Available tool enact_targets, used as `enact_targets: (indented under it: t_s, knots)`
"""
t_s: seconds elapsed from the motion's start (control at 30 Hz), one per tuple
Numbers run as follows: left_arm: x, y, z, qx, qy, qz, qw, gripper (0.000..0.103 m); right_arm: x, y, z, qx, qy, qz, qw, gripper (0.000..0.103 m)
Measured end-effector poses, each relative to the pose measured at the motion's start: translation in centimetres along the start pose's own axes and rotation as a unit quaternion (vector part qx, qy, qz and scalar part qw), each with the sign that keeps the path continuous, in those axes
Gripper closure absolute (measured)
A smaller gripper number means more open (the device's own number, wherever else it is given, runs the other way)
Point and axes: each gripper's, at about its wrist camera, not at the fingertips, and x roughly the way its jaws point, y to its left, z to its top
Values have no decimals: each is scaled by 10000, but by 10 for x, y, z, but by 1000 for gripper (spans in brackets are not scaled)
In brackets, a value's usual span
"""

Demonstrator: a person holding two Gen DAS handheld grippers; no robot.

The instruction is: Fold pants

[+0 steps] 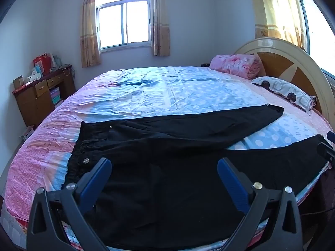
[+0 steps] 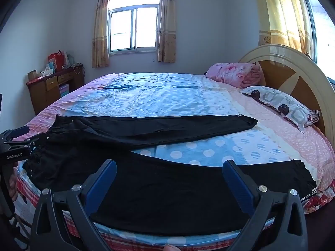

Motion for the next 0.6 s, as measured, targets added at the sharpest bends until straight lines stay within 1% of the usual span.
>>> enact_targets:
  t_s: [0.6]
  knots:
    - [1, 6, 1, -45, 3, 45, 10000, 0, 0, 2, -1, -22, 12, -4, 10000, 1]
